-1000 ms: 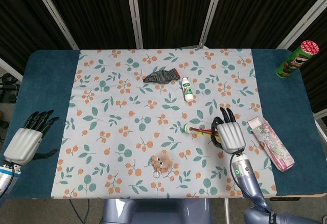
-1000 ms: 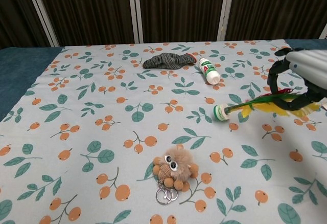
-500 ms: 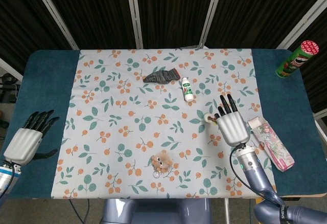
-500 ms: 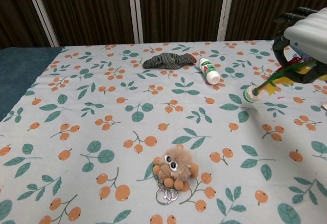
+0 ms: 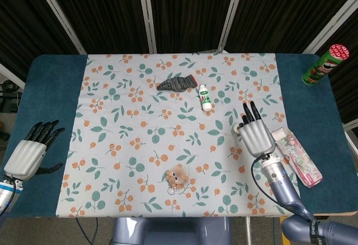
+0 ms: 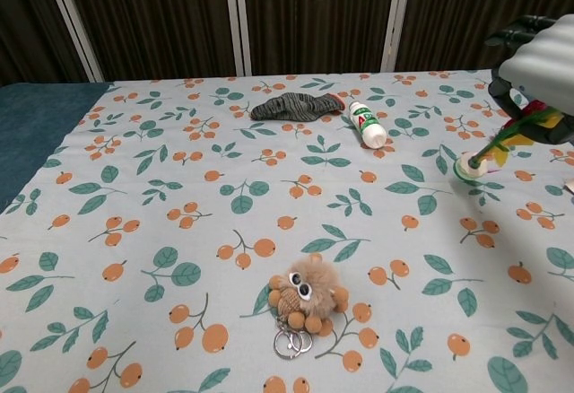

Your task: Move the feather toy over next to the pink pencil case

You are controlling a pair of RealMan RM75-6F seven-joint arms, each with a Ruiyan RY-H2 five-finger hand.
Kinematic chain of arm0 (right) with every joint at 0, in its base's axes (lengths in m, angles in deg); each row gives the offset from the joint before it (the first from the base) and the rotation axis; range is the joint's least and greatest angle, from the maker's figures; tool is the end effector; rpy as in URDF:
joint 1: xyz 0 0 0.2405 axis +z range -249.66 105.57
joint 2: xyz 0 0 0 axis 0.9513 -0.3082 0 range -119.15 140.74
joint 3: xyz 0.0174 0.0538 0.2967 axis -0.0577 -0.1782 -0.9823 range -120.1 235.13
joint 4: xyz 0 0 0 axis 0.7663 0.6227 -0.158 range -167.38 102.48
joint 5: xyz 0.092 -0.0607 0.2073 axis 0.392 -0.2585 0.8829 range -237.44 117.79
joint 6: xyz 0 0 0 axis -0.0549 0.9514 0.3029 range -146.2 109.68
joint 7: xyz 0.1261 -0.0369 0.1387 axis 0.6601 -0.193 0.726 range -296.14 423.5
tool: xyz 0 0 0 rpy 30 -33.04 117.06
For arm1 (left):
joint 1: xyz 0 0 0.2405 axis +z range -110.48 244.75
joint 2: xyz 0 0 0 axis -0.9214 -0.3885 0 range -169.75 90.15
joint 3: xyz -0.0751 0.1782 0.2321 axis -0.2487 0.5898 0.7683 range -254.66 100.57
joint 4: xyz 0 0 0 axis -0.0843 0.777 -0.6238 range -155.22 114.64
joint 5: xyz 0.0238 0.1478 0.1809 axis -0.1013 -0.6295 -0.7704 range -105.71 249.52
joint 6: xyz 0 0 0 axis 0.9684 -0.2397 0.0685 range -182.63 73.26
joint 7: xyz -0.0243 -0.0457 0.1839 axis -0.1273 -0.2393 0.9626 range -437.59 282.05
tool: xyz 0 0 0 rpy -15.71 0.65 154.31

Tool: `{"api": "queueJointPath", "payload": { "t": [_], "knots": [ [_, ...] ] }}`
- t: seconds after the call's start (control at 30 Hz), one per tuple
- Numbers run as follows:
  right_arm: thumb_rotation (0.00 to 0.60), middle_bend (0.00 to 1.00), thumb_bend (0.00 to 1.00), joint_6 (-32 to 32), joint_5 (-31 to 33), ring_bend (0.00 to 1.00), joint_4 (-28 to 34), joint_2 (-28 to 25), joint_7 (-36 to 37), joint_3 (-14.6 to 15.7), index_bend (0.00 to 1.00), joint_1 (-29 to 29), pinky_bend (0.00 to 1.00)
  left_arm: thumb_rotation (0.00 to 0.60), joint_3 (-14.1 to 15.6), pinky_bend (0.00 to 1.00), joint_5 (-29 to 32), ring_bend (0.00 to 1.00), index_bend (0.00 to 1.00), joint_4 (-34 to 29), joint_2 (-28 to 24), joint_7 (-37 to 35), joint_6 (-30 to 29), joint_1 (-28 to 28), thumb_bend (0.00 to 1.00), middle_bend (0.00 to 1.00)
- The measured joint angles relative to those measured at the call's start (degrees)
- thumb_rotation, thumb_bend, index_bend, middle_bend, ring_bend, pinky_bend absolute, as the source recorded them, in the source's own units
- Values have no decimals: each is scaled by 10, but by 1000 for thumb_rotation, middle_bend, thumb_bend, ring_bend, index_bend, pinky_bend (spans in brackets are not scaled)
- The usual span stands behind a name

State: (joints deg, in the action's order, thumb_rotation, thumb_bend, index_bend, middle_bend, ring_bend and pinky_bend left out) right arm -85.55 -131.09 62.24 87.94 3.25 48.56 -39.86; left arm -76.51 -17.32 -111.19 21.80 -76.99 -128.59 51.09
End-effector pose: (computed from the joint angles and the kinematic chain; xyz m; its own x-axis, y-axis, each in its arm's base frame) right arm -0.2145 -0.3871 0.0393 0.9049 0.1277 0.4059 -0.3609 -0.2751 0.8911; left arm -0.3360 0.2849 0.1286 0.5128 0.1505 0.8452 0.8491 -0.2340 -0.4735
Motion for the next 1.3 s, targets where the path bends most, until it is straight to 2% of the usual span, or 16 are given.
{"api": "queueJointPath", "payload": {
  "t": [0.43, 0.73, 1.0, 1.2, 1.3],
  "knots": [
    [600, 345, 366, 33, 102, 29, 29, -28, -62, 0, 653, 31, 0, 528, 0, 0, 0, 0, 115, 0, 0, 0, 0, 0, 207, 0],
    [600, 337, 353, 40, 112, 28, 20, -23, -71, 9, 633, 48, 0, 527, 0, 0, 0, 0, 115, -1, 0, 0, 0, 0, 207, 0],
    [600, 228, 299, 30, 94, 0, -2, -9, -73, 20, 454, 59, 0, 528, 0, 0, 0, 0, 115, 0, -1, -2, 1, -1, 209, 0],
    [600, 153, 275, 12, 74, 0, -13, -3, -77, 24, 219, 63, 0, 529, 0, 0, 0, 0, 115, 0, -1, -2, 1, -1, 208, 0],
    [600, 135, 268, -2, 64, 0, -16, -2, -81, 24, 159, 64, 0, 532, 0, 0, 0, 0, 115, 0, -1, -1, 1, -1, 209, 0]
  ]
}}
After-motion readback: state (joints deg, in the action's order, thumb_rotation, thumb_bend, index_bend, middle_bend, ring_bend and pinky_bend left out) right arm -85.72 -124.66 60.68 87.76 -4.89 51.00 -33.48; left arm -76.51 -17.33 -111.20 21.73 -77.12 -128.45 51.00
